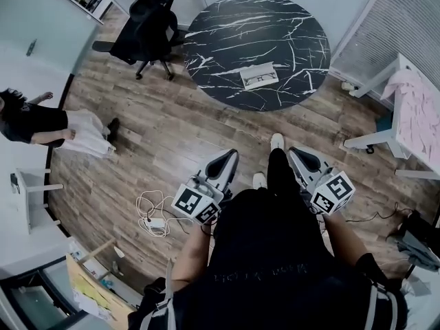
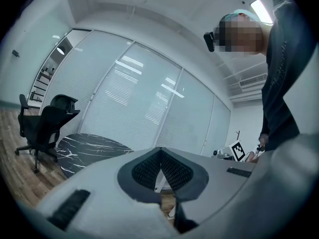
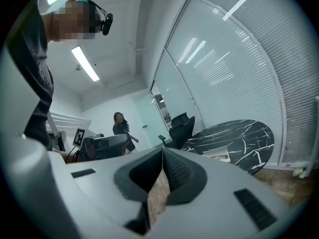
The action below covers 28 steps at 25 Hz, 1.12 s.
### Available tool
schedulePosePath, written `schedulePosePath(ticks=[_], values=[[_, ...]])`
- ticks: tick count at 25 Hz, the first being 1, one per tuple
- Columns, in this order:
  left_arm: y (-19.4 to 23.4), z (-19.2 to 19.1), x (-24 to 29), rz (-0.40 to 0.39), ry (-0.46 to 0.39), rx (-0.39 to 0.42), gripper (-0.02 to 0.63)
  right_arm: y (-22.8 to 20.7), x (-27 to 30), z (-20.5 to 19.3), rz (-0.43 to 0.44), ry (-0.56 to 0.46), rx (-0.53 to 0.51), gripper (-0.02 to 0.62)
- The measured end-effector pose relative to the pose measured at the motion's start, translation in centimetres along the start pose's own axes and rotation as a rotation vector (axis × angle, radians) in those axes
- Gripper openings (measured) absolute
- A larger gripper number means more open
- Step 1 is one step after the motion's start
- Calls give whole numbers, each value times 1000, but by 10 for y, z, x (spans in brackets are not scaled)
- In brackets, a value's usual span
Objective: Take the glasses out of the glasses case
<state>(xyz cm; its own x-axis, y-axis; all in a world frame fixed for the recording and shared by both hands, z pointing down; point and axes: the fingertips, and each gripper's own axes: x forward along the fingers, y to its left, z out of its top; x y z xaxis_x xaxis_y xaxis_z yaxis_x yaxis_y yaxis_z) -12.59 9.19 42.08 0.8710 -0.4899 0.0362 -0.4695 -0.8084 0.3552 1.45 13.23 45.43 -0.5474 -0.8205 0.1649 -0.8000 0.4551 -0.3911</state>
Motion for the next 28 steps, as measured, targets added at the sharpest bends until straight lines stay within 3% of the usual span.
schedulePosePath(ticks=[12, 28], values=[[26, -1, 45, 18, 43, -17, 18, -47, 28, 12, 11, 24, 31, 31], [84, 14, 148, 29, 94, -36, 18, -144, 81, 42, 21, 56, 74, 31]])
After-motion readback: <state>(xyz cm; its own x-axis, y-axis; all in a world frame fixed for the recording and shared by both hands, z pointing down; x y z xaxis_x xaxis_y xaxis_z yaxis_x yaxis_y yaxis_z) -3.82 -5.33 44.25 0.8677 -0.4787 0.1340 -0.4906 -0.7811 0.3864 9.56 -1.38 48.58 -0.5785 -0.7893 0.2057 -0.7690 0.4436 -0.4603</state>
